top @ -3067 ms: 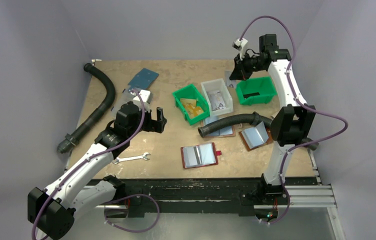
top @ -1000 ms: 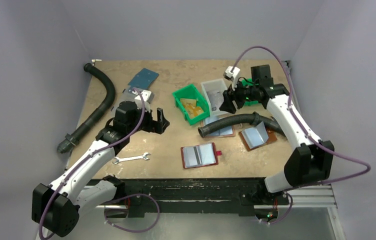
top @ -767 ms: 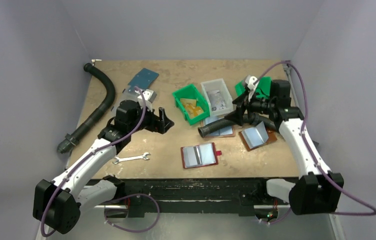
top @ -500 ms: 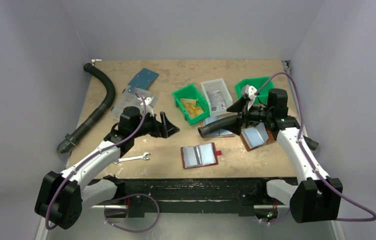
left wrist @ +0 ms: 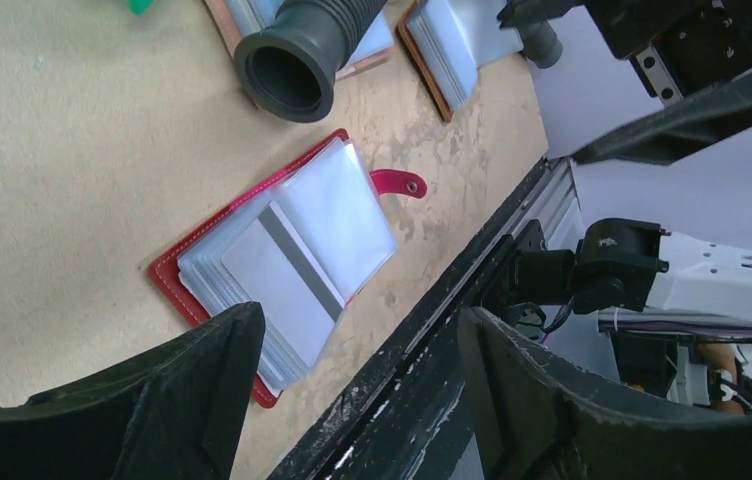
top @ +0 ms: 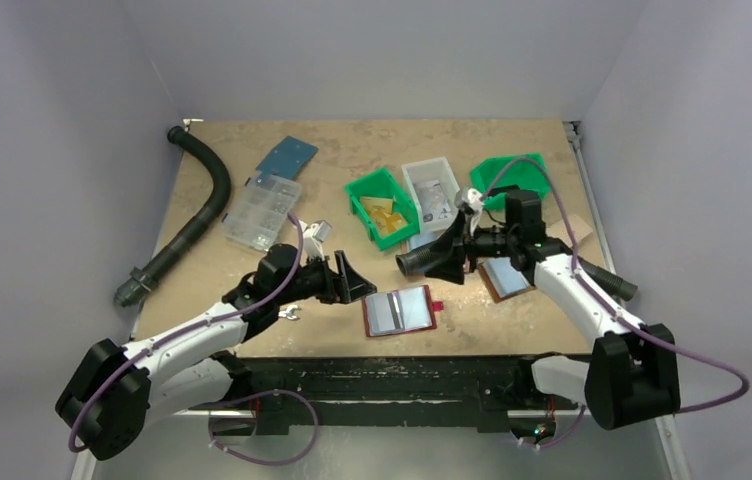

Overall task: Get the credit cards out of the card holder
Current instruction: Remove the credit card from the card holder.

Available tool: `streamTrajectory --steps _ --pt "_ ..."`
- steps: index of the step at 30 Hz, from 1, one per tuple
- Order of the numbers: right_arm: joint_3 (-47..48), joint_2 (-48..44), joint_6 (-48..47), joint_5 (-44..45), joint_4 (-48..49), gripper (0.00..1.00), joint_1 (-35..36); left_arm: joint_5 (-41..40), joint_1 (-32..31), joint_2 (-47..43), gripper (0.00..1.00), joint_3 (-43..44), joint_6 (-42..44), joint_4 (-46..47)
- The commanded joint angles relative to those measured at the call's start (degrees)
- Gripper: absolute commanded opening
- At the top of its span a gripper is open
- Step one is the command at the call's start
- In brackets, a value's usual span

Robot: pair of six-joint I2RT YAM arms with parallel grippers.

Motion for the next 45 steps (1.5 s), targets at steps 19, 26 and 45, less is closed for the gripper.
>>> streamTrajectory --steps 19,26,45 --pt "0.75 6.05 1.71 5.67 3.66 0.61 14.62 -16.99 -12.01 4.67 0.7 -3.13 -8.99 8.03" --pt "3.97 4.19 -3.29 3.58 -3.61 0.64 13.48 -18.38 -12.64 3.56 0.7 -4.86 -9.62 10.68" --pt "5.94 3.47 -9.28 2.23 -12.02 0.6 7.78 -15.14 -12.82 7.87 0.7 -10.77 -16.7 26.05"
